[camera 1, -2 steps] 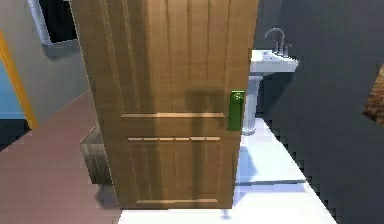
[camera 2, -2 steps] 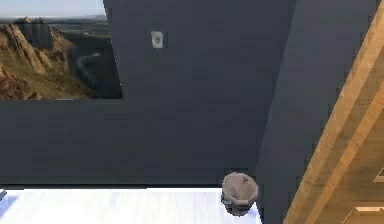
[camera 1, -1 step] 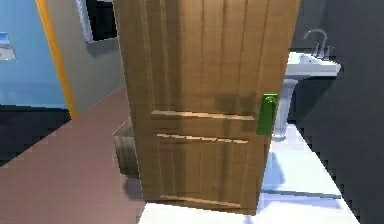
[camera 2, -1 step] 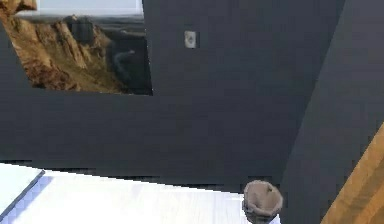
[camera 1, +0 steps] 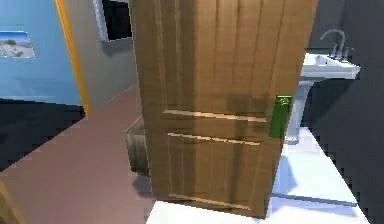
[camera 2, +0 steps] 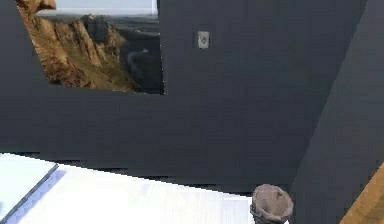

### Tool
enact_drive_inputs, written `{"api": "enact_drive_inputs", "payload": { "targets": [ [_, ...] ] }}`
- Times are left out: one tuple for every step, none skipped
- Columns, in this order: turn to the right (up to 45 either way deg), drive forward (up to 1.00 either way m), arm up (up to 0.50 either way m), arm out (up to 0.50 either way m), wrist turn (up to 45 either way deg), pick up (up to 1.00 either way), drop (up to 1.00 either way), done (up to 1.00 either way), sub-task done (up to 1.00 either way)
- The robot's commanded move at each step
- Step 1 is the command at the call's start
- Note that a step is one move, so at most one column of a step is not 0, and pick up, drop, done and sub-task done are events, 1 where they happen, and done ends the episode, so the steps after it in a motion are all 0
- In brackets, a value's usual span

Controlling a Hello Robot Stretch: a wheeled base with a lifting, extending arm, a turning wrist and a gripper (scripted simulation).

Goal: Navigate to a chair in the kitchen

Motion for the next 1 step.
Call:
{"api": "enact_drive_inputs", "payload": {
  "targets": [
    [0.0,0.25,0.00,0.00,0.0,0.00,0.00,0.00,0.00]
  ]
}}
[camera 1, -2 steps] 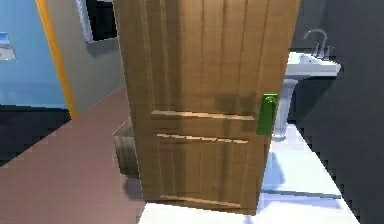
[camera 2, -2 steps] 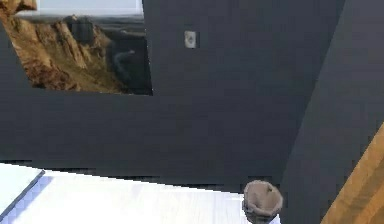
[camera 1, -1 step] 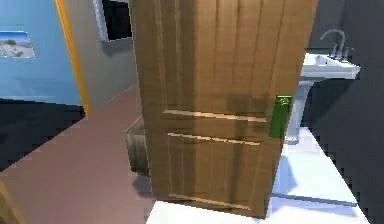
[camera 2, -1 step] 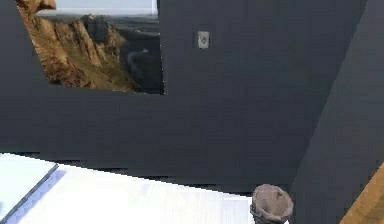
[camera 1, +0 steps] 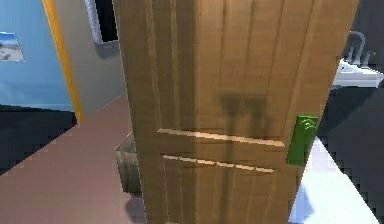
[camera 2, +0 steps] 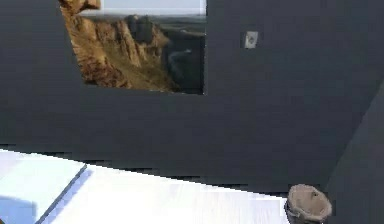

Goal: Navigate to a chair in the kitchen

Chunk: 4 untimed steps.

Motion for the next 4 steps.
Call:
{"api": "enact_drive_inputs", "payload": {
  "targets": [
    [-24.0,0.00,0.00,0.00,0.0,0.00,0.00,0.00,0.00],
    [0.0,0.65,0.00,0.00,0.0,0.00,0.00,0.00,0.00],
    [-42.0,0.00,0.00,0.00,0.0,0.00,0.00,0.00,0.00],
    [0.0,1.00,0.00,0.00,0.0,0.00,0.00,0.00,0.00]
  ]
}}
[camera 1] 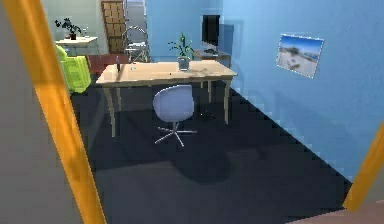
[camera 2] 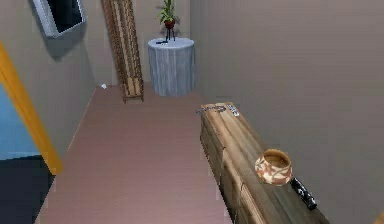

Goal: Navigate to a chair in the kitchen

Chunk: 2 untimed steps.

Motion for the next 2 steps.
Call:
{"api": "enact_drive_inputs", "payload": {
  "targets": [
    [-6.0,0.00,0.00,0.00,0.0,0.00,0.00,0.00,0.00],
    [0.0,0.65,0.00,0.00,0.0,0.00,0.00,0.00,0.00]
  ]
}}
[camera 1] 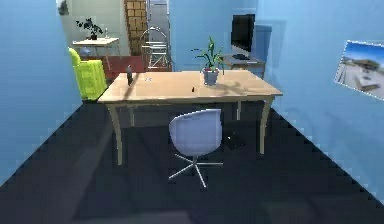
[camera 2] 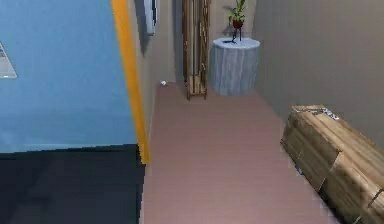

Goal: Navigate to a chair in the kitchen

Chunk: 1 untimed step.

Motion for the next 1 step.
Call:
{"api": "enact_drive_inputs", "payload": {
  "targets": [
    [45.0,0.00,0.00,0.00,0.0,0.00,0.00,0.00,0.00]
  ]
}}
